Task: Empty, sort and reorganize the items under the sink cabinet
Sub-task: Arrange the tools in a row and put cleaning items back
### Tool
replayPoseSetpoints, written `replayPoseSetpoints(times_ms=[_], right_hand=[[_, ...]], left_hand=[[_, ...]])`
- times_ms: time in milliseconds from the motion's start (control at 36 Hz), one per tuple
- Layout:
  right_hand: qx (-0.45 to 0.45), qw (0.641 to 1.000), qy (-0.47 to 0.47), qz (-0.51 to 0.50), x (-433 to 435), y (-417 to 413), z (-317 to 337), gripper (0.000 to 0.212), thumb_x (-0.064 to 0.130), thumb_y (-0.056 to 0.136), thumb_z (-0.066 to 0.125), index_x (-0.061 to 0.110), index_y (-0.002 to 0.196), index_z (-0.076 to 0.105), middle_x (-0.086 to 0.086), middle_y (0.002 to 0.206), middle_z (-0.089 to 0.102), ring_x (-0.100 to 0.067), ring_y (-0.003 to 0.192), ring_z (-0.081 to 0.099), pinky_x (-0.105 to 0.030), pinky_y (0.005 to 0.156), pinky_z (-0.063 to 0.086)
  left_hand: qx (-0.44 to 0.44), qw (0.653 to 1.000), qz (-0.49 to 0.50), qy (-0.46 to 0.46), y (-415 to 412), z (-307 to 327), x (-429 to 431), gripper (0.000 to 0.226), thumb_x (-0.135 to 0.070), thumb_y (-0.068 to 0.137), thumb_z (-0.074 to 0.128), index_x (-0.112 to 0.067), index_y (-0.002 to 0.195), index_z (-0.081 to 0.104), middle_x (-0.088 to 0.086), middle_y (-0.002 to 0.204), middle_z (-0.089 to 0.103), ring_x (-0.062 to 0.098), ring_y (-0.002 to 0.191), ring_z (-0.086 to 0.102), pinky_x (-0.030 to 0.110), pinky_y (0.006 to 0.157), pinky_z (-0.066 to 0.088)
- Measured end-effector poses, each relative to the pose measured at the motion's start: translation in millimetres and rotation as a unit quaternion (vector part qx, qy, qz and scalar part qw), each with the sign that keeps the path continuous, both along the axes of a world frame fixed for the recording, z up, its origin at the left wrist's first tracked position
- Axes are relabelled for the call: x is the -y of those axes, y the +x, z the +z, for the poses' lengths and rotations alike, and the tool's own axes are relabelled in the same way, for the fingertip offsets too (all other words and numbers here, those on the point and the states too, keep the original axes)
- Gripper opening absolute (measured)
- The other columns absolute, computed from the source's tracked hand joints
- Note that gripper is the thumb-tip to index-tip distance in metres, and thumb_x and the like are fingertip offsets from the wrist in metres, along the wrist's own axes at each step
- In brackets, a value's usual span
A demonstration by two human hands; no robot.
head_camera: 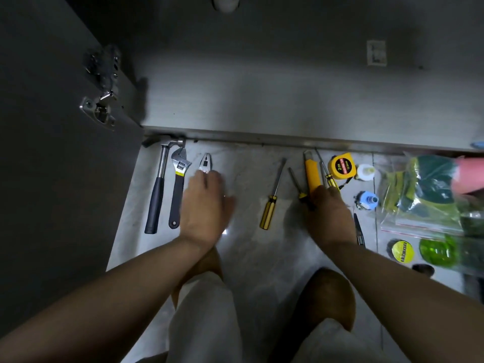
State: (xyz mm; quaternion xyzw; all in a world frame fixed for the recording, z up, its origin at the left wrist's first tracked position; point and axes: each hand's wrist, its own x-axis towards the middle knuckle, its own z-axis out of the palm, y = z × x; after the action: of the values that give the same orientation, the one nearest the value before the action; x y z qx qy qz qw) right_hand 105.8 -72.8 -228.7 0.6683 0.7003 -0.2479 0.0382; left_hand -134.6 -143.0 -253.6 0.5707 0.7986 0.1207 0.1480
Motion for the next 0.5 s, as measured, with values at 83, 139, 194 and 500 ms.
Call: replayPoseSetpoints(times_ms=[83, 139, 194, 500], right_hand=[[0.03, 0.999, 0.001, 0.031, 15.8, -3.8, -3.2, 0.024, 0.025, 0.098, 0.056, 0.013, 0.118, 0.051, -0.008, 0.117, 0.05, -0.03, 0.088, 0.063, -0.037, 0.063, 0.049], [0.052, 0.998, 0.005, 0.022, 20.4, -7.7, -4.3, 0.026, 0.019, 0.096, 0.056, 0.012, 0.121, 0.048, -0.008, 0.119, 0.05, -0.03, 0.086, 0.063, -0.035, 0.06, 0.047], [0.067, 0.998, 0.004, 0.007, 21.4, -9.9, -4.3, 0.029, 0.015, 0.095, 0.055, 0.011, 0.122, 0.046, -0.008, 0.119, 0.051, -0.03, 0.087, 0.064, -0.036, 0.06, 0.048], [-0.009, 0.992, -0.104, -0.067, 24.1, 4.9, -5.8, 0.025, 0.04, 0.092, 0.064, 0.019, 0.106, 0.068, -0.001, 0.101, 0.069, -0.022, 0.092, 0.068, -0.029, 0.077, 0.055]], left_hand=[[0.159, 0.98, -0.093, -0.08, 29.4, -3.4, -1.9, 0.038, -0.033, 0.089, 0.064, -0.024, 0.122, 0.05, 0.001, 0.122, 0.047, 0.026, 0.103, 0.061, 0.038, 0.079, 0.053], [0.19, 0.965, -0.141, -0.11, 48.0, -5.2, -4.2, 0.049, -0.034, 0.09, 0.065, -0.032, 0.133, 0.042, -0.001, 0.128, 0.046, 0.027, 0.107, 0.063, 0.041, 0.081, 0.055], [0.179, 0.957, -0.193, -0.122, 62.4, -8.5, -6.1, 0.061, -0.031, 0.091, 0.065, -0.034, 0.144, 0.036, 0.003, 0.133, 0.044, 0.03, 0.111, 0.06, 0.042, 0.084, 0.055], [0.241, 0.944, -0.189, -0.122, 73.0, -13.7, -3.7, 0.048, -0.028, 0.094, 0.066, -0.02, 0.14, 0.057, 0.005, 0.13, 0.044, 0.023, 0.116, 0.057, 0.039, 0.097, 0.05]])
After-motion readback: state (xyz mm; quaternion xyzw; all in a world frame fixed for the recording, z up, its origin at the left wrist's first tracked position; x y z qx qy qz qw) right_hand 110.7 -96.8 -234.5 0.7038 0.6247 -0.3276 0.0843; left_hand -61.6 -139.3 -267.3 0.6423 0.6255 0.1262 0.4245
